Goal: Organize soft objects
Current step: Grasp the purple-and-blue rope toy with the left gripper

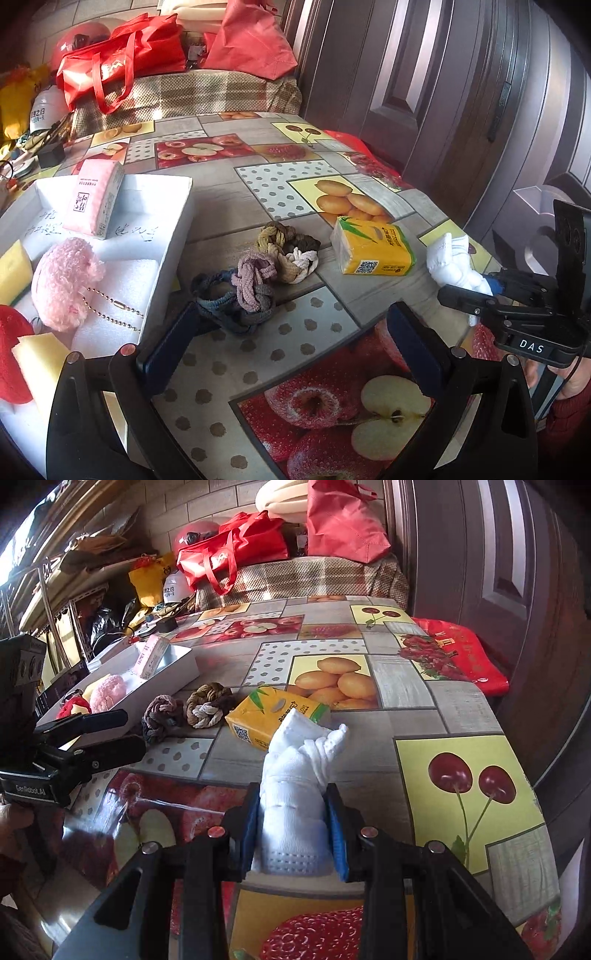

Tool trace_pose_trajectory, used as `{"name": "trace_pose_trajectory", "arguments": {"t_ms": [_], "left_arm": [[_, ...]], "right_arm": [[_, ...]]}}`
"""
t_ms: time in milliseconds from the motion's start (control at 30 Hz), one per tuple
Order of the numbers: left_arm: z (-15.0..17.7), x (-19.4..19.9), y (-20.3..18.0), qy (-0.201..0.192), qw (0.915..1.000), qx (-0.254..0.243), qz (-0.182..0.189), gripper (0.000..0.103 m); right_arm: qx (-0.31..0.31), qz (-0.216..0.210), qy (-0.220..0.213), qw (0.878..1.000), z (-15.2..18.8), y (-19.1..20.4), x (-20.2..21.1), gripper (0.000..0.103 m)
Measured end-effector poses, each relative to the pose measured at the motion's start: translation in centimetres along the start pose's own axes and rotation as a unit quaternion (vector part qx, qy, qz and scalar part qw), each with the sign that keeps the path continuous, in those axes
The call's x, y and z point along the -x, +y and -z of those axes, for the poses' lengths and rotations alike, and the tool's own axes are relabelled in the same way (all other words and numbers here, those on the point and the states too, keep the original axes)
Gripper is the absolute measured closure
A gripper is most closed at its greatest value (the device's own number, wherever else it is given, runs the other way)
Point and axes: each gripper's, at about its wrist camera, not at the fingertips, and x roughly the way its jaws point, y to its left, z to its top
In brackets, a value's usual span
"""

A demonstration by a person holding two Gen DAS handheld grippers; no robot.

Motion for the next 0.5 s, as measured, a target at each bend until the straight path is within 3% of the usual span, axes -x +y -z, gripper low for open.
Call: {"name": "trace_pose_trajectory", "arguments": {"t_ms": [167, 500], "left_arm": [[-1.3, -1.5, -1.4, -0.009, 0.9988, -0.045, -0.018, 0.001], [-1.7, -3.6, -1.1, 0.036, 0.9987, -0.035, 0.006, 0.001]], "right_arm": [[-0.002, -0.001, -0.001, 1.000, 0.0, -0.1, 0.0, 0.070], [-0.006, -0.003, 0.000, 1.000, 0.0, -0.2, 0.0, 0.069]]}}
